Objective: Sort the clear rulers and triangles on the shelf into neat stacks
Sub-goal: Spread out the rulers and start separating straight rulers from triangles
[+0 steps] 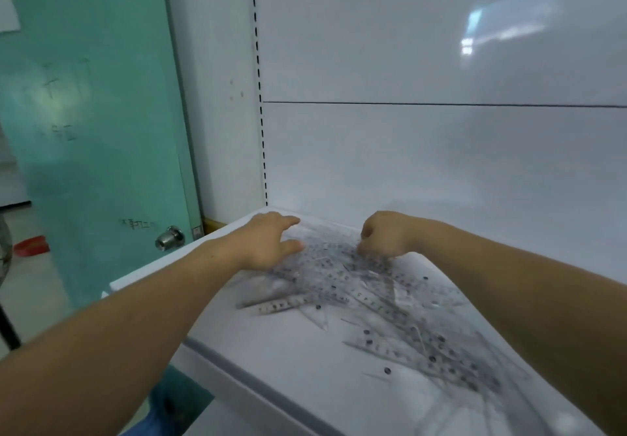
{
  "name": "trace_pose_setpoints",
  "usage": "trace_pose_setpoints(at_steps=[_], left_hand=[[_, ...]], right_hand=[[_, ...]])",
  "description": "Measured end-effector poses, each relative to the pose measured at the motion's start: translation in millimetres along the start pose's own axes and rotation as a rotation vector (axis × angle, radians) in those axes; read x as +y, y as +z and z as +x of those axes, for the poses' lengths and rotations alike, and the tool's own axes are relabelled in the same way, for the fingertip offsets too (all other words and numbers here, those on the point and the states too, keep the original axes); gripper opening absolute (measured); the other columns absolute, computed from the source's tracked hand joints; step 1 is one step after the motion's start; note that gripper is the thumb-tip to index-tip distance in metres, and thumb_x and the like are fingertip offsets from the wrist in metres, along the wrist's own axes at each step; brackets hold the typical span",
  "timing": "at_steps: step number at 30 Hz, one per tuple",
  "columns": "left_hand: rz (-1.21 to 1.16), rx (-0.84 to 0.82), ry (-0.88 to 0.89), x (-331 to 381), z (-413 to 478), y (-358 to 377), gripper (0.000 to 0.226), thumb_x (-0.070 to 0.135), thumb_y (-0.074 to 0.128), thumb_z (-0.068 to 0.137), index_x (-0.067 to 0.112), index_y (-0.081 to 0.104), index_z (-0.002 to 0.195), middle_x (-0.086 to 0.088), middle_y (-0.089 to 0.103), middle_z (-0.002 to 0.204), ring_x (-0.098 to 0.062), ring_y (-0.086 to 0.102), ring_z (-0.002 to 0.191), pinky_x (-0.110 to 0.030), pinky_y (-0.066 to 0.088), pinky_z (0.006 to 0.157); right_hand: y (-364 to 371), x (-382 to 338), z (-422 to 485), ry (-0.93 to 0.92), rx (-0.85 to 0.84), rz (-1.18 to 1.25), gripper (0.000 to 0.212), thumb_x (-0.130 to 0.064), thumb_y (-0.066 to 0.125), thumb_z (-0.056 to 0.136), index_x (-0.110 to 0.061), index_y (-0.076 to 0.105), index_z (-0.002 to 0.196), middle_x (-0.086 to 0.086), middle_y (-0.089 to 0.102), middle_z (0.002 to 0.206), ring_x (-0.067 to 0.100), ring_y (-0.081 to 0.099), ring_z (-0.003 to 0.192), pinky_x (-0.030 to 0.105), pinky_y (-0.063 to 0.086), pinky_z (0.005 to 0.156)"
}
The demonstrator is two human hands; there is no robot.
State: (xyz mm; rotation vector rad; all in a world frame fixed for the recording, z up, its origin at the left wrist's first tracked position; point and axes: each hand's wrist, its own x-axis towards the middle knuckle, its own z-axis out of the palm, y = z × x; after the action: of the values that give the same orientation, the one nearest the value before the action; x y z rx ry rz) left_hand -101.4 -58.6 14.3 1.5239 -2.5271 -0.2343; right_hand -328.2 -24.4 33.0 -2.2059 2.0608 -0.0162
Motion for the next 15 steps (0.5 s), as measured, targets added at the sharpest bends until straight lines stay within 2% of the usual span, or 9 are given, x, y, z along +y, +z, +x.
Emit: trace_pose_setpoints(at_steps=[2, 4, 6, 10, 13, 15], left_hand=[[0.080, -0.056, 0.012, -10, 15, 4, 0.057, 0.047, 0.039, 0.097, 0.022, 0.027, 0.147, -0.005, 0.026, 0.154, -0.025, 0.027, 0.140, -0.036, 0.022, 0.115], [0.125, -0.082, 0.038, -18, 26, 10, 0.051, 0.043, 0.034, 0.099, 0.019, 0.035, 0.144, -0.009, 0.033, 0.149, -0.029, 0.032, 0.135, -0.039, 0.027, 0.111], [0.151, -0.083, 0.083, -24, 32, 12, 0.046, 0.041, 0.031, 0.100, 0.019, 0.042, 0.139, -0.012, 0.038, 0.141, -0.032, 0.033, 0.129, -0.043, 0.031, 0.107], [0.112, -0.048, 0.194, -33, 40, 9, 0.043, 0.046, 0.041, 0.095, 0.023, 0.052, 0.129, -0.008, 0.041, 0.135, -0.028, 0.036, 0.125, -0.041, 0.033, 0.106], [0.007, -0.071, 0.275, -39, 42, 10, 0.039, 0.046, 0.047, 0.093, 0.020, 0.058, 0.119, -0.005, 0.052, 0.129, -0.023, 0.050, 0.112, -0.036, 0.041, 0.098], [-0.022, -0.061, 0.298, -40, 41, 11, 0.039, 0.047, 0.049, 0.092, 0.020, 0.058, 0.118, -0.005, 0.054, 0.127, -0.023, 0.052, 0.109, -0.036, 0.043, 0.095]], right_hand=[[4, -2, -2, 0.069, 0.008, 0.024, 0.033, -0.029, 0.046, 0.092, -0.004, 0.050, 0.072, 0.010, 0.047, 0.075, 0.022, 0.042, 0.067, 0.029, 0.034, 0.057], [9, -4, -8, 0.151, 0.026, 0.053, 0.036, -0.028, 0.042, 0.095, 0.001, 0.057, 0.079, 0.017, 0.055, 0.083, 0.023, 0.045, 0.071, 0.030, 0.038, 0.063], [14, -7, -17, 0.229, 0.060, 0.079, 0.039, -0.027, 0.038, 0.096, 0.004, 0.060, 0.090, 0.020, 0.062, 0.101, 0.025, 0.049, 0.078, 0.033, 0.041, 0.071], [20, -18, -40, 0.346, 0.121, 0.061, 0.041, -0.029, 0.039, 0.097, -0.001, 0.055, 0.122, 0.015, 0.055, 0.127, 0.029, 0.052, 0.113, 0.036, 0.043, 0.095], [26, -26, -56, 0.416, 0.151, 0.067, 0.043, -0.030, 0.038, 0.097, -0.005, 0.050, 0.131, 0.013, 0.049, 0.137, 0.028, 0.046, 0.123, 0.034, 0.038, 0.101], [29, -30, -65, 0.447, 0.160, 0.076, 0.047, -0.032, 0.038, 0.098, -0.007, 0.047, 0.136, 0.011, 0.045, 0.142, 0.027, 0.042, 0.129, 0.033, 0.035, 0.104]])
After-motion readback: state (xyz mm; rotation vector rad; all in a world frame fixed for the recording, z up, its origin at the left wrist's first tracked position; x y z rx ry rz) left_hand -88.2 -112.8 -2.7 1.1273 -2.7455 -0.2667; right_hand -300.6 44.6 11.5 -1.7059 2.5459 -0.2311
